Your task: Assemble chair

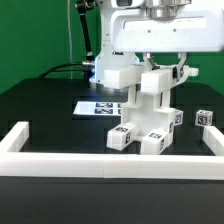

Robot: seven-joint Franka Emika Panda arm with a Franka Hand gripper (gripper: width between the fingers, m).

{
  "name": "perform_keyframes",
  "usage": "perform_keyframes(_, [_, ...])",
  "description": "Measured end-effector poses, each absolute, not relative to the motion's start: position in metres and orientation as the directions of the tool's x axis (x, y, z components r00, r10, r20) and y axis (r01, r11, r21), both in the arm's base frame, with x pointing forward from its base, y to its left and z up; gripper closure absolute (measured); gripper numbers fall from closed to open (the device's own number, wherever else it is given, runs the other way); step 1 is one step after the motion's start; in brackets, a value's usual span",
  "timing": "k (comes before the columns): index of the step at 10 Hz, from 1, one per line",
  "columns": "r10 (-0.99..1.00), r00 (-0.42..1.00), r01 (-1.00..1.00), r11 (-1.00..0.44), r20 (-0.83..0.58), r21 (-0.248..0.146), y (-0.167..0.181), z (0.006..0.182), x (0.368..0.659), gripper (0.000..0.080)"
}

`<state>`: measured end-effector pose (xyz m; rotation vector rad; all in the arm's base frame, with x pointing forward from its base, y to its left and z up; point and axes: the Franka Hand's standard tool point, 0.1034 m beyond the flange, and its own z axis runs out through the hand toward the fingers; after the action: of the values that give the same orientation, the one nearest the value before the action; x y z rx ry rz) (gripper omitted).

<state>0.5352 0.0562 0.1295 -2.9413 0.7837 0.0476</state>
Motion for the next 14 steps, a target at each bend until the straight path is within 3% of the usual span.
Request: perform_keyframes(14, [-0.493, 0.869, -0.495, -0.864, -0.042, -0.095, 0.0617, 0.1321, 0.5323, 0.0509])
